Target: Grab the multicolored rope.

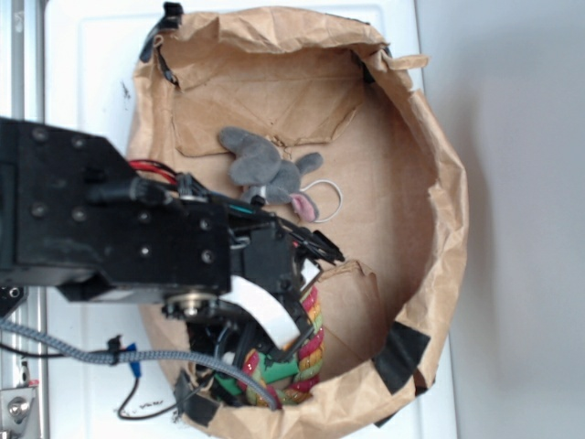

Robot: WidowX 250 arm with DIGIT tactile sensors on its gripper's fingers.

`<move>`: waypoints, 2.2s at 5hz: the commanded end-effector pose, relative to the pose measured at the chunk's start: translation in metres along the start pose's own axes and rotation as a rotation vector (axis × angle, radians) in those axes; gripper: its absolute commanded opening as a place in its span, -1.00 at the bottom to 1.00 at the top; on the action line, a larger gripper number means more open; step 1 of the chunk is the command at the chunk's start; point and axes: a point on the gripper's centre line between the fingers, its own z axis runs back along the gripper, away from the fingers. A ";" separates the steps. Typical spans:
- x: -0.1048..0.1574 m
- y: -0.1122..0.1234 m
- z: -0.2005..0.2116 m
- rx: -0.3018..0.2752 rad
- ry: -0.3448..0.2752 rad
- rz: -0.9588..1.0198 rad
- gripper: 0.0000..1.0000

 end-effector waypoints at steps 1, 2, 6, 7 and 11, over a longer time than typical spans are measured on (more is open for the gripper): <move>0.017 0.001 0.012 0.055 -0.072 -0.035 1.00; 0.017 0.001 0.012 0.055 -0.072 -0.035 1.00; 0.018 -0.002 0.026 -0.076 0.101 -0.259 1.00; 0.017 -0.001 0.032 -0.084 0.126 -0.329 1.00; -0.010 -0.007 -0.019 -0.224 0.094 -0.638 1.00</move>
